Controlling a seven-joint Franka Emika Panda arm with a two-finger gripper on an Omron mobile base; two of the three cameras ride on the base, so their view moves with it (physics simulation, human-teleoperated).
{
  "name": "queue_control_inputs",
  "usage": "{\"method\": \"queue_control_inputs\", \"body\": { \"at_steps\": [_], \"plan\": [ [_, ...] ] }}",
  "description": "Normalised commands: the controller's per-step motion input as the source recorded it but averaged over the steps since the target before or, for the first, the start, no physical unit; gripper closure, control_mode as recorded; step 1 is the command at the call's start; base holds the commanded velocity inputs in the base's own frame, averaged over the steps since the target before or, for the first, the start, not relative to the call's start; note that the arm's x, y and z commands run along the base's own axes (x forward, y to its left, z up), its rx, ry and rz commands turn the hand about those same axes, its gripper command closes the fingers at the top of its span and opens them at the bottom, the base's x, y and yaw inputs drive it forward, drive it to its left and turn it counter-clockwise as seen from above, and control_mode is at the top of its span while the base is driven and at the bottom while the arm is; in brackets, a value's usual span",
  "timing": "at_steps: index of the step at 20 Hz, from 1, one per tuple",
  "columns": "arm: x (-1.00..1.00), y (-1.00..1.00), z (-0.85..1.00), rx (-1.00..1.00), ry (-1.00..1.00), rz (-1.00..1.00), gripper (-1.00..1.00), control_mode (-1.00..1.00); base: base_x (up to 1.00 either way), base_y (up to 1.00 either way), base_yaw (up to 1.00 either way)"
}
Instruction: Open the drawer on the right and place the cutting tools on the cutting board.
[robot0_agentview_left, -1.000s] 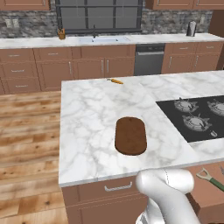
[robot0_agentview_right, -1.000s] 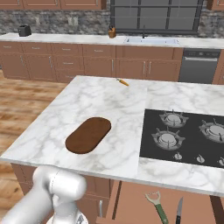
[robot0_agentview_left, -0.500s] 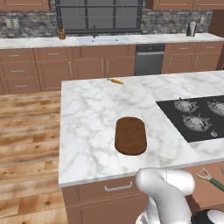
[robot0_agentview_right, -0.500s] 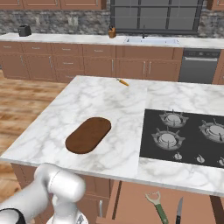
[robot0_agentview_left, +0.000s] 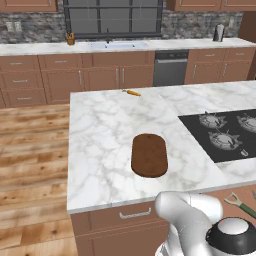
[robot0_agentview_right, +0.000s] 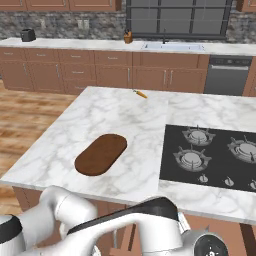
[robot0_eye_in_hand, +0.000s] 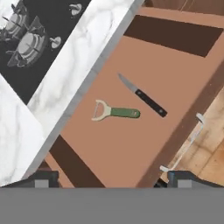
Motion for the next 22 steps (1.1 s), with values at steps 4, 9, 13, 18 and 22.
{"method": "queue_control_inputs", "body": {
  "at_steps": [4, 9, 13, 18, 22],
  "plan": [
    [0.47, 0.42, -0.01, -0.05, 0.40, 0.18, -1.00, -1.00, 0.00, 0.00, 0.00],
    [0.29, 0.41, -0.16, -0.01, 0.36, 0.12, -1.00, -1.00, 0.00, 0.00, 0.00],
    [0.02, 0.25, -0.32, 0.00, 0.32, 0.06, -1.00, -1.00, 0.00, 0.00, 0.00],
    [0.09, 0.27, -0.35, 0.00, 0.31, 0.04, -1.00, -1.00, 0.00, 0.00, 0.00],
    [0.06, 0.21, -0.28, 0.00, 0.26, 0.04, -1.00, -1.00, 0.00, 0.00, 0.00]
  ]
}}
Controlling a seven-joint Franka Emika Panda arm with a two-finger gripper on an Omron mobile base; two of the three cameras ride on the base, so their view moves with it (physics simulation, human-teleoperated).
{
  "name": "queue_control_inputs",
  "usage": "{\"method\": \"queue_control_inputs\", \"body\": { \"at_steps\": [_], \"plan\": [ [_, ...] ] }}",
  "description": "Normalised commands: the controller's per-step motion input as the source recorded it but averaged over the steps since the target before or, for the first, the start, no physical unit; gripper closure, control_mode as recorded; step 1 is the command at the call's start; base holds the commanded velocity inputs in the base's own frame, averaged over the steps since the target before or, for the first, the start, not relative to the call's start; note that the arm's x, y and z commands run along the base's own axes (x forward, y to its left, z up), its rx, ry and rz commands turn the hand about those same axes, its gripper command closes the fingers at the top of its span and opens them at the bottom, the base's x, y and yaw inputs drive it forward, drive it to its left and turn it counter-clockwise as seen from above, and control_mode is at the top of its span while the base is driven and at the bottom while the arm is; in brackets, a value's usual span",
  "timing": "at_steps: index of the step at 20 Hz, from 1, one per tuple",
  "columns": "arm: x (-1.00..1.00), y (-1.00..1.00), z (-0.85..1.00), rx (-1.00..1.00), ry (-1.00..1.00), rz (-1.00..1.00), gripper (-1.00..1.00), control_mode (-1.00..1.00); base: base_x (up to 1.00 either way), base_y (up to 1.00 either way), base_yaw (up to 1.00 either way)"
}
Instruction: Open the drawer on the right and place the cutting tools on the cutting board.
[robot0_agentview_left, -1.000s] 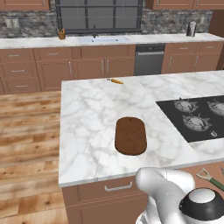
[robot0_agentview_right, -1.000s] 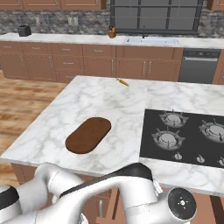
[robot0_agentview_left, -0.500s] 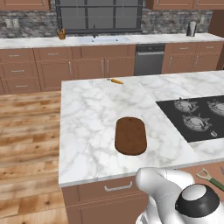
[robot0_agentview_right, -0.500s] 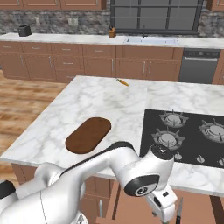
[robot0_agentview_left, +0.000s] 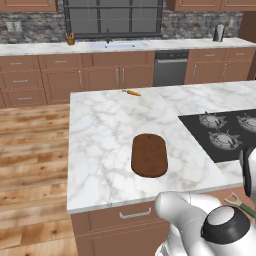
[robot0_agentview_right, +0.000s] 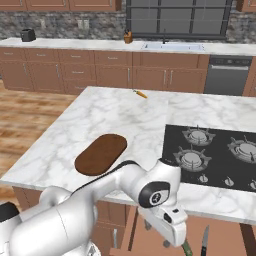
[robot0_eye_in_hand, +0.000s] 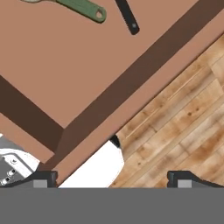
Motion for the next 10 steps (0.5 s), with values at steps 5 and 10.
{"method": "queue_control_inputs", "body": {
  "at_steps": [5, 10],
  "plan": [
    [0.00, 0.12, -0.25, 0.00, 0.18, 0.07, -1.00, -1.00, 0.00, 0.00, 0.00],
    [0.00, 0.09, -0.17, 0.07, 0.08, 0.11, -1.00, -1.00, 0.00, 0.00, 0.00]
  ]
}}
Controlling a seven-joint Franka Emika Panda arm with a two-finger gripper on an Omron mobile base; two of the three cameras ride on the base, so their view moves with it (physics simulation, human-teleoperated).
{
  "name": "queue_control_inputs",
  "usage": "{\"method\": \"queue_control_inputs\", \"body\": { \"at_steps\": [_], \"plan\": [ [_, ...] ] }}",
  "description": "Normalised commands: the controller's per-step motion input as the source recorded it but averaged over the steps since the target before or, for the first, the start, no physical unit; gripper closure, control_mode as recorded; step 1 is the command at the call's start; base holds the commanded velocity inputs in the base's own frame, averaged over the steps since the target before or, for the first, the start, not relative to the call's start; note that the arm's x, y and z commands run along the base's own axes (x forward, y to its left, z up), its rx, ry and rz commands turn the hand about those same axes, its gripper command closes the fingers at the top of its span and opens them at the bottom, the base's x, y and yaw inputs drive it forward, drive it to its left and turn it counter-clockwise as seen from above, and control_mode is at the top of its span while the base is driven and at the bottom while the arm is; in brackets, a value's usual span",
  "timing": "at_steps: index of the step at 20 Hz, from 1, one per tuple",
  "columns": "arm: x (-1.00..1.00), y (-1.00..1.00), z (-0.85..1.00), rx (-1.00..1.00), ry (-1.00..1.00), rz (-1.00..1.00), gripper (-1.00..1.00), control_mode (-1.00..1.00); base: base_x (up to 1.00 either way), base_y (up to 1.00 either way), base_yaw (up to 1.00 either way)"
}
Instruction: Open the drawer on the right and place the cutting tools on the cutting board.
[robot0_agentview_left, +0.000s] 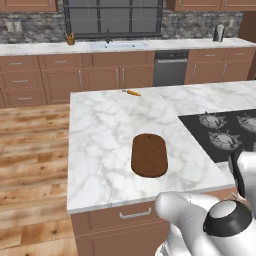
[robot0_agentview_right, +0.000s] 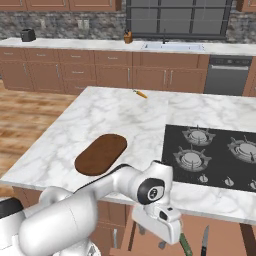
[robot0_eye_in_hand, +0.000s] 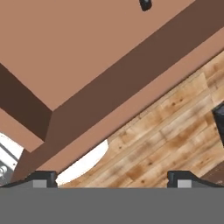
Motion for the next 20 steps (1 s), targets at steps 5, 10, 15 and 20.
{"method": "queue_control_inputs", "body": {
  "at_steps": [5, 10, 15, 20],
  "plan": [
    [0.01, 0.10, -0.14, 0.12, 0.01, 0.14, -1.00, -1.00, 0.00, 0.00, 0.00],
    [0.06, 0.15, -0.18, 0.11, 0.00, 0.14, -1.00, -1.00, 0.00, 0.00, 0.00],
    [0.28, 0.15, -0.23, 0.08, -0.02, 0.10, -1.00, -1.00, 0.00, 0.00, 0.00],
    [0.30, 0.02, -0.21, 0.07, -0.08, 0.06, -1.00, -1.00, 0.00, 0.00, 0.00]
  ]
}}
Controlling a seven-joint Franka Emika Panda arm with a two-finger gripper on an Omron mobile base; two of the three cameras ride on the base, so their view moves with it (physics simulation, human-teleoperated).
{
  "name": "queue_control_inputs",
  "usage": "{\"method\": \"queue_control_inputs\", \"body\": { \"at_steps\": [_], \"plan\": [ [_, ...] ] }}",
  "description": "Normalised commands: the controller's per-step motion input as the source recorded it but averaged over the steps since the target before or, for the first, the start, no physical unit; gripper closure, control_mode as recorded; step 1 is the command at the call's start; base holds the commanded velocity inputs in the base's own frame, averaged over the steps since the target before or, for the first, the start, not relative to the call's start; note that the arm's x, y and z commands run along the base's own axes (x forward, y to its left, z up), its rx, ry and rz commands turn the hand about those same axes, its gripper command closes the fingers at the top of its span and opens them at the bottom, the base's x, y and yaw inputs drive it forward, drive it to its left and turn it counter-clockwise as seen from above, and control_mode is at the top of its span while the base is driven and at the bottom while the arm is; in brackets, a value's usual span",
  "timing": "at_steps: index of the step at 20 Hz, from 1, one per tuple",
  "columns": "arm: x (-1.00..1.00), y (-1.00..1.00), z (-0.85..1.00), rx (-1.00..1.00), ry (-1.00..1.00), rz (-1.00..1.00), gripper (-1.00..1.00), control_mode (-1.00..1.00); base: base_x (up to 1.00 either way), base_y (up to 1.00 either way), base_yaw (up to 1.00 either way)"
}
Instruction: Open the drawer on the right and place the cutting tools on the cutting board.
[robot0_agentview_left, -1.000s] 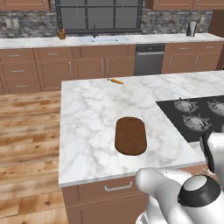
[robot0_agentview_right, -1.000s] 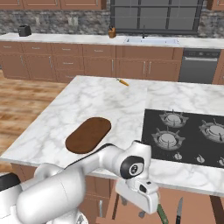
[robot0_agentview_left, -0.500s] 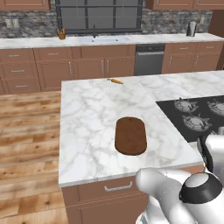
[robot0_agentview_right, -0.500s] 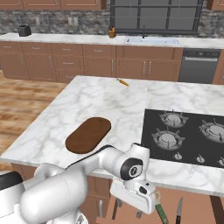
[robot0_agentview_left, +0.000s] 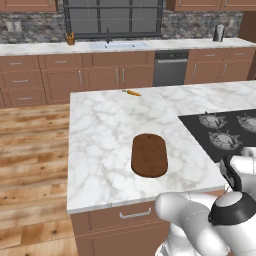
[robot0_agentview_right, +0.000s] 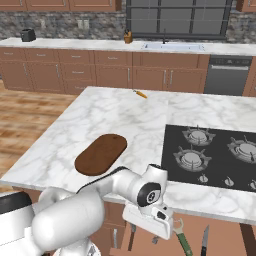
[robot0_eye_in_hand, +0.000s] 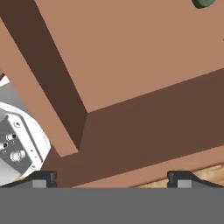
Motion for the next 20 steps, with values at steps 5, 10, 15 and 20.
{"method": "queue_control_inputs", "body": {
  "at_steps": [5, 10, 15, 20],
  "plan": [
    [0.00, 0.00, -0.35, 0.01, -0.03, 0.00, -1.00, -1.00, 0.00, 0.00, 0.00],
    [0.00, 0.00, -0.41, 0.00, -0.02, 0.00, -1.00, -1.00, 0.00, 0.00, 0.00],
    [0.00, -0.04, -0.25, 0.00, -0.05, 0.00, -1.00, -1.00, 0.00, 0.00, 0.00],
    [-0.01, -0.17, -0.18, 0.00, -0.03, 0.00, -1.00, -1.00, 0.00, 0.00, 0.00]
  ]
}}
